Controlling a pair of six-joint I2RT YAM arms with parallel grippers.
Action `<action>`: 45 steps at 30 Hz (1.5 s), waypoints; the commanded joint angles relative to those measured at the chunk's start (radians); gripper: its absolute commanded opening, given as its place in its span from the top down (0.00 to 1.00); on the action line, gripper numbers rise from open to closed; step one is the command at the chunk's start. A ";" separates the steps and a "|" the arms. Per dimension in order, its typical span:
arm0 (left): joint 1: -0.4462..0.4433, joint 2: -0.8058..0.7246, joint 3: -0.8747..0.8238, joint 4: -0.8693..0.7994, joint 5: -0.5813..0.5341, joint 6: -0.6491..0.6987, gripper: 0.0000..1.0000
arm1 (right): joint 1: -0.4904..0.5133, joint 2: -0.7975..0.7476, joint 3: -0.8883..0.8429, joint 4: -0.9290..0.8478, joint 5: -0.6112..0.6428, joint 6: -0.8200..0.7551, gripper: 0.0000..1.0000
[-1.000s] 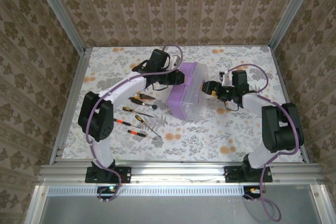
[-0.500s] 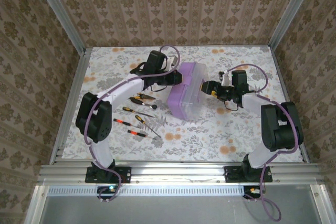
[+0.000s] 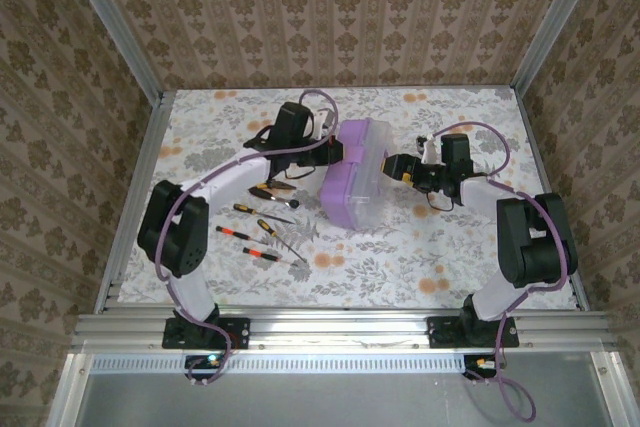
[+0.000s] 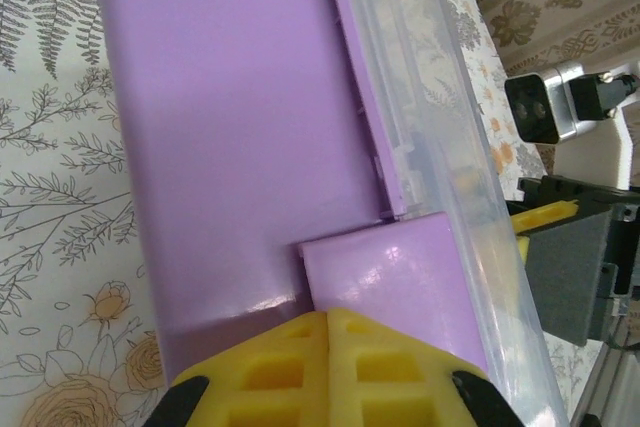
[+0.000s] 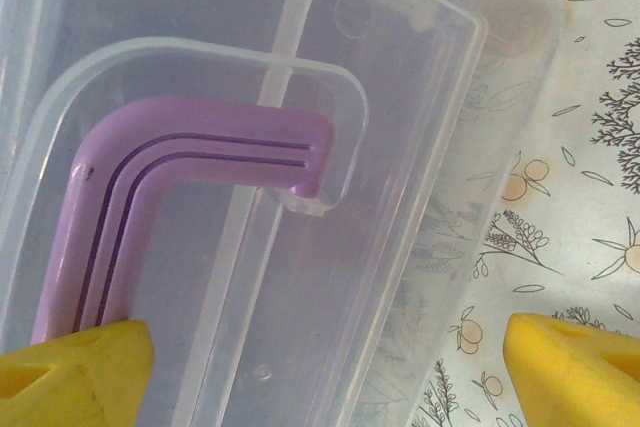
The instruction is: Pack the tool kit
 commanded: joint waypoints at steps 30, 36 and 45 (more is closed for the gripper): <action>0.013 -0.129 -0.236 0.408 0.039 -0.109 1.00 | 0.024 0.036 0.015 0.008 -0.024 -0.009 0.08; 0.024 -0.120 -0.218 0.321 0.028 -0.103 1.00 | 0.025 0.039 0.018 0.007 -0.025 -0.010 0.08; 0.027 -0.148 -0.141 -0.032 -0.068 0.034 0.33 | 0.025 0.044 0.021 0.002 -0.026 -0.014 0.08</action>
